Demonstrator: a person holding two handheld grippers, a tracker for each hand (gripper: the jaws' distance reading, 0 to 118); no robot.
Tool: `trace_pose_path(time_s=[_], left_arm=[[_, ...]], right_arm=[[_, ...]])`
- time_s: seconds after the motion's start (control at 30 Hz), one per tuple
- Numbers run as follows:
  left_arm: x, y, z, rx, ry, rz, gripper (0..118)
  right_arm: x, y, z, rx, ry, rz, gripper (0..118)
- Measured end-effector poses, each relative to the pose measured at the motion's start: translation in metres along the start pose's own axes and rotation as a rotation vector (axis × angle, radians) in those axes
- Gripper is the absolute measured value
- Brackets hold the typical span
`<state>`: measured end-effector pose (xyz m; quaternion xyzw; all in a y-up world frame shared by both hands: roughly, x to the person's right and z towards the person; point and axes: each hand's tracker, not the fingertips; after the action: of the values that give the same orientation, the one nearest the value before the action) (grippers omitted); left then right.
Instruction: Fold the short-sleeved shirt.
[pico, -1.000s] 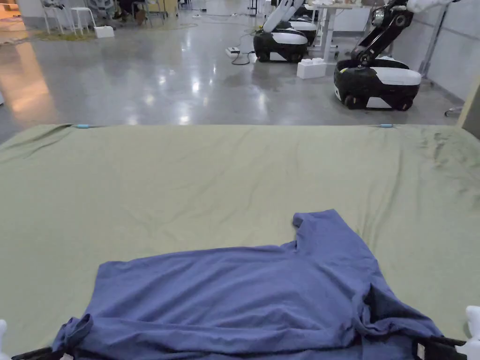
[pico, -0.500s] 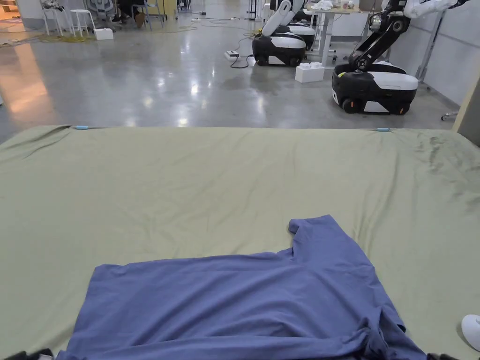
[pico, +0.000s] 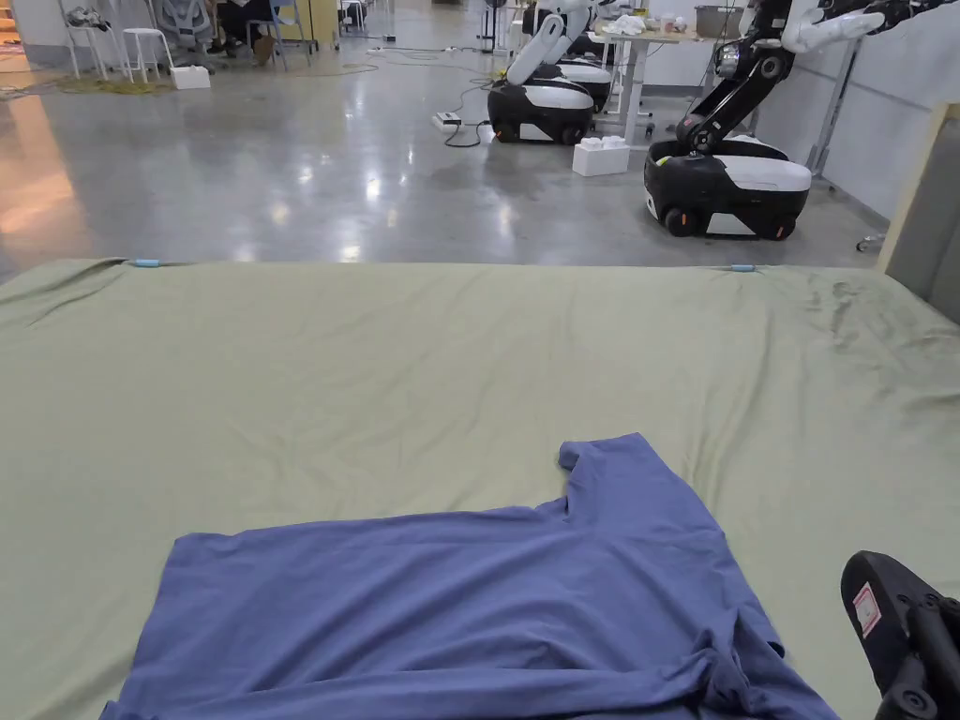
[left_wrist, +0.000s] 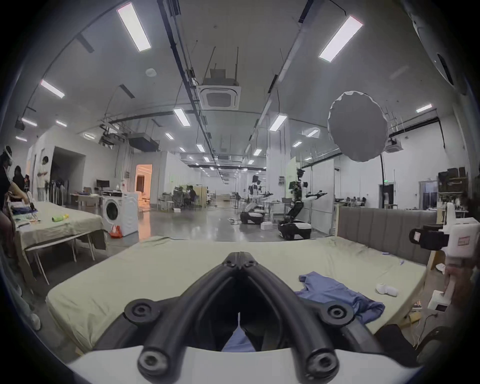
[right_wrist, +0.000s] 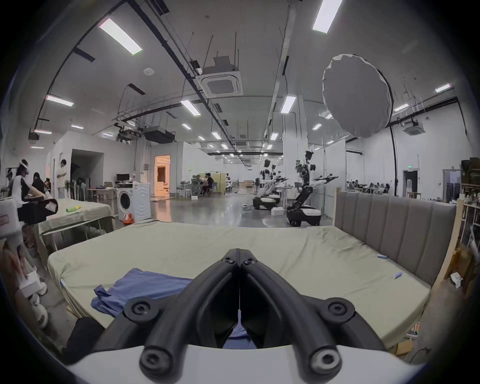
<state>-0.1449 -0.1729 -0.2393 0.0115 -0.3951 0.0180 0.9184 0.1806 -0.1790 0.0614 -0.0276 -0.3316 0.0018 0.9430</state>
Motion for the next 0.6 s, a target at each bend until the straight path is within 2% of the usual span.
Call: trace_pose_path(time_s=[0.23, 0.3, 0.33, 0.37, 0.4, 0.43, 0.47, 0.53, 0.57, 0.6], left_arm=[[-0.002, -0.012, -0.010, -0.041, -0.002, 0.010, 0], [0.003, -0.014, -0.014, -0.052, -0.005, 0.002, 0], [0.003, -0.015, -0.016, -0.059, -0.014, 0.011, 0], [0.004, -0.017, -0.018, -0.062, -0.027, 0.026, 0], [0.009, -0.019, -0.018, -0.067, -0.034, 0.026, 0], [0.012, -0.021, -0.019, -0.078, -0.037, 0.022, 0], [0.015, -0.023, -0.020, -0.088, -0.035, 0.016, 0], [0.022, -0.026, -0.022, -0.105, -0.038, 0.013, 0], [0.024, -0.028, -0.024, -0.115, -0.038, 0.026, 0], [0.025, -0.030, -0.026, -0.130, -0.047, 0.041, 0]], right_arm=[[0.016, 0.003, -0.032, -0.040, -0.004, -0.020, 3], [0.024, 0.011, -0.070, -0.046, -0.011, 0.003, 3], [0.031, 0.013, -0.102, -0.076, -0.021, 0.024, 7], [0.039, 0.014, -0.138, -0.119, -0.032, 0.032, 31], [0.048, 0.010, -0.181, -0.192, -0.031, 0.020, 84], [0.059, 0.001, -0.234, -0.323, -0.052, -0.007, 115], [0.068, -0.010, -0.273, -0.367, -0.070, -0.013, 118], [0.104, -0.067, -0.373, -0.759, -0.026, -0.070, 118], [0.114, -0.094, -0.399, -0.897, -0.052, -0.108, 118], [0.124, -0.119, -0.417, -0.986, -0.083, -0.205, 112]])
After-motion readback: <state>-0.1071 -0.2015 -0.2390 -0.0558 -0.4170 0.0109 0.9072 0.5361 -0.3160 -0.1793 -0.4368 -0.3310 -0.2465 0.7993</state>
